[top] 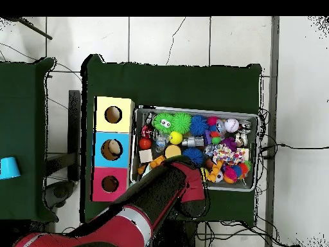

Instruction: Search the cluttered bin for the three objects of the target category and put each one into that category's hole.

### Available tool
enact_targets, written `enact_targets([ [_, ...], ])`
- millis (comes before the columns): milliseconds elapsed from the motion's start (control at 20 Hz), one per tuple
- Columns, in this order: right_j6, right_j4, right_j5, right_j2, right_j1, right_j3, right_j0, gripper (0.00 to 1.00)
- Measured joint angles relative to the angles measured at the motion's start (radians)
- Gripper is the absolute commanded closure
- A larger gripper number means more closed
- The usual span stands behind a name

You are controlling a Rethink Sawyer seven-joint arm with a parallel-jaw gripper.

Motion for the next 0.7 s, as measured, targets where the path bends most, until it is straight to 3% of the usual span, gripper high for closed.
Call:
enact_targets([
  [700,0.000,-0.065,0.068,-0.001,0.074,-0.047,0.025,0.00],
])
